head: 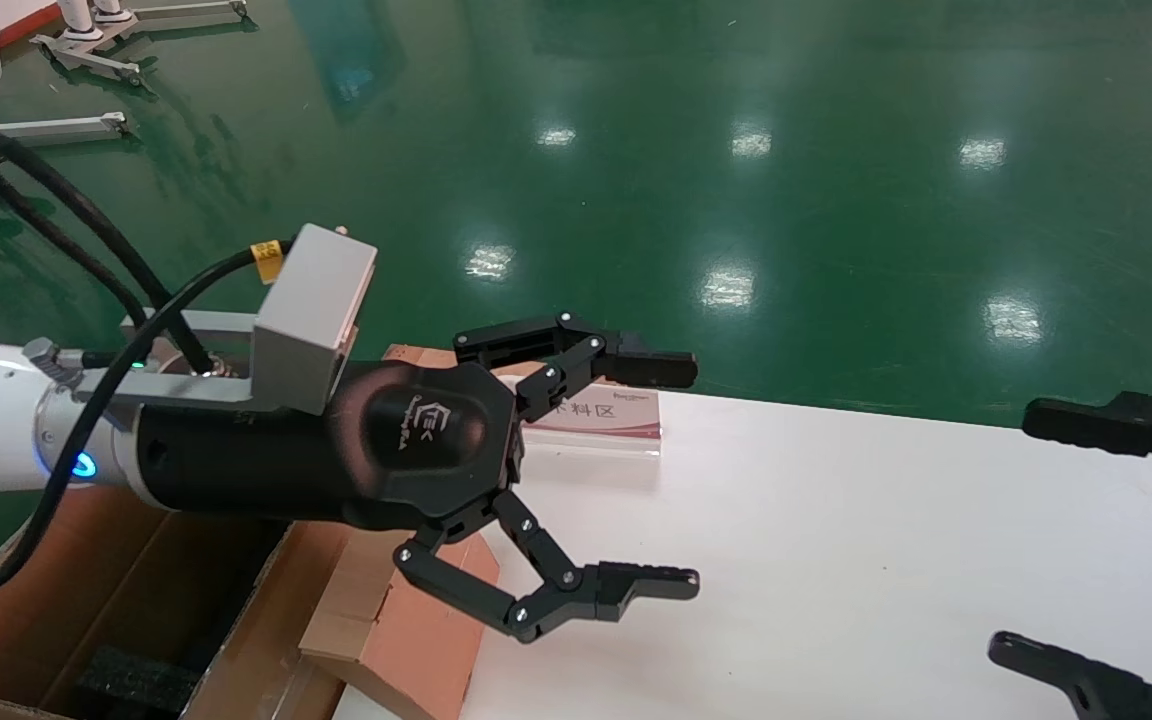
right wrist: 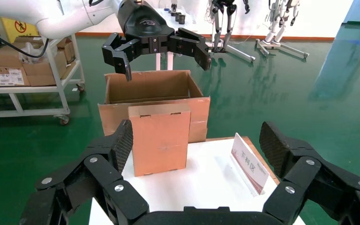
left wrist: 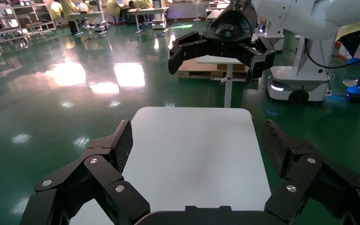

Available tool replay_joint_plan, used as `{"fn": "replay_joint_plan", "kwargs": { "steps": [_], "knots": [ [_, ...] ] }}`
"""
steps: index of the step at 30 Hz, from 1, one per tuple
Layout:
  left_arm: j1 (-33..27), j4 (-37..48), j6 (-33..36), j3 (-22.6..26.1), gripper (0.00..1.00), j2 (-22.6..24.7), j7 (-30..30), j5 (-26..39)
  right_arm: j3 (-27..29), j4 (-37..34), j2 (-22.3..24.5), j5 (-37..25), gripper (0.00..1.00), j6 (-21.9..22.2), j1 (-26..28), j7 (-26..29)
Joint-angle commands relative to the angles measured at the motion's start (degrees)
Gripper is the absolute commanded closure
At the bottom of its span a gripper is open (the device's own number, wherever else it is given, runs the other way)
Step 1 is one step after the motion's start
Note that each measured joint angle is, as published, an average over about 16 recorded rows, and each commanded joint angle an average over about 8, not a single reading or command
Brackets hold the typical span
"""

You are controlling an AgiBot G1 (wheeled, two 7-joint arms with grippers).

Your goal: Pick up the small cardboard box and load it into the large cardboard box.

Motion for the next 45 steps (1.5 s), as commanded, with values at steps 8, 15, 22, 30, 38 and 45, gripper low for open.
{"fn": "replay_joint_plan", "kwargs": {
  "steps": [8, 15, 22, 30, 38, 45],
  "knots": [
    [0.00, 0.00, 0.00, 0.00, 0.00, 0.00, 0.00, 0.00, 0.00, 0.00, 0.00, 0.00, 0.00, 0.00, 0.00, 0.00],
    [0.00, 0.00, 0.00, 0.00, 0.00, 0.00, 0.00, 0.00, 0.00, 0.00, 0.00, 0.00, 0.00, 0.00, 0.00, 0.00],
    [0.00, 0.00, 0.00, 0.00, 0.00, 0.00, 0.00, 0.00, 0.00, 0.00, 0.00, 0.00, 0.00, 0.00, 0.00, 0.00],
    [-0.23, 0.37, -0.40, 0.64, 0.00, -2.00, -2.01, 2.01, -0.02, -0.03, 0.00, 0.00, 0.00, 0.00, 0.02, -0.02],
    [-5.52, -2.86, -0.20, 4.17, 0.00, -6.72, -8.50, 12.82, -0.06, -0.05, 0.00, 0.02, 0.00, -0.01, 0.04, -0.04],
    [-14.30, -3.75, 2.52, 9.90, 0.00, -5.98, -17.12, 23.64, -0.09, -0.06, 0.01, 0.04, 0.00, 0.00, 0.05, -0.06]
  ]
}}
